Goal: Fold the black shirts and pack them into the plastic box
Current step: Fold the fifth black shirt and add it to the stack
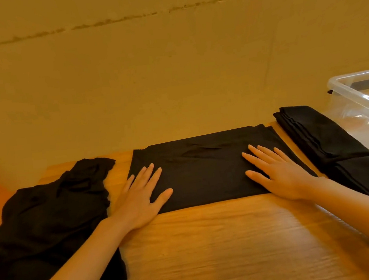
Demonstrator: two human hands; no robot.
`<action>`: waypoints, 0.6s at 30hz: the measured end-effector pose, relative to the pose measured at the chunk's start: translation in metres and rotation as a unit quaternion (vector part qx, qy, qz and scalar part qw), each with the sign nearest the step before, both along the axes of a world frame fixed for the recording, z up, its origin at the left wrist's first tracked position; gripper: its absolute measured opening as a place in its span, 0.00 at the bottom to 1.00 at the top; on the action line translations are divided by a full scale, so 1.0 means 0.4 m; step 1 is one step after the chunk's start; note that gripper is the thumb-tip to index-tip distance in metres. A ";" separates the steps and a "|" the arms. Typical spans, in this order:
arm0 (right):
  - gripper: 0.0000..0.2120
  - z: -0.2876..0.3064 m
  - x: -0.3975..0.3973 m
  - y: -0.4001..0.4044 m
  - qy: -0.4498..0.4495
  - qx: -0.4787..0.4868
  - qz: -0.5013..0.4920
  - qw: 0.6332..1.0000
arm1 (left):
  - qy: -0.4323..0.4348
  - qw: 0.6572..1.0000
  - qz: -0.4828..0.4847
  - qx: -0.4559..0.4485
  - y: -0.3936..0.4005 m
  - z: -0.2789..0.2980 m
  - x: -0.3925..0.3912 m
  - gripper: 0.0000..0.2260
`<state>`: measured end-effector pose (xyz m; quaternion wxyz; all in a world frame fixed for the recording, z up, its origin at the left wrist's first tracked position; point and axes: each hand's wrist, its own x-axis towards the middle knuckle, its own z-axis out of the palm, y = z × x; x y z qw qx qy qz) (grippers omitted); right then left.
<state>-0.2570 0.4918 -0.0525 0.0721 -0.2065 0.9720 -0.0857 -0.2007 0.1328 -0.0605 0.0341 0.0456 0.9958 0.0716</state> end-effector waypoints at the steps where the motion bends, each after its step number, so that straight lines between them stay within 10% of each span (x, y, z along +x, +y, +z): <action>1: 0.43 -0.001 0.015 0.002 -0.002 0.013 -0.002 1.000 | -0.011 1.000 0.004 -0.008 0.001 0.002 0.017 0.44; 12: 0.47 0.052 0.244 0.039 -0.037 0.061 0.019 0.997 | -0.132 0.991 0.003 -0.034 0.064 0.077 0.265 0.42; 18: 0.29 0.074 0.166 0.013 0.073 -0.020 -0.022 0.997 | 0.048 0.997 0.056 0.020 0.092 0.091 0.161 0.29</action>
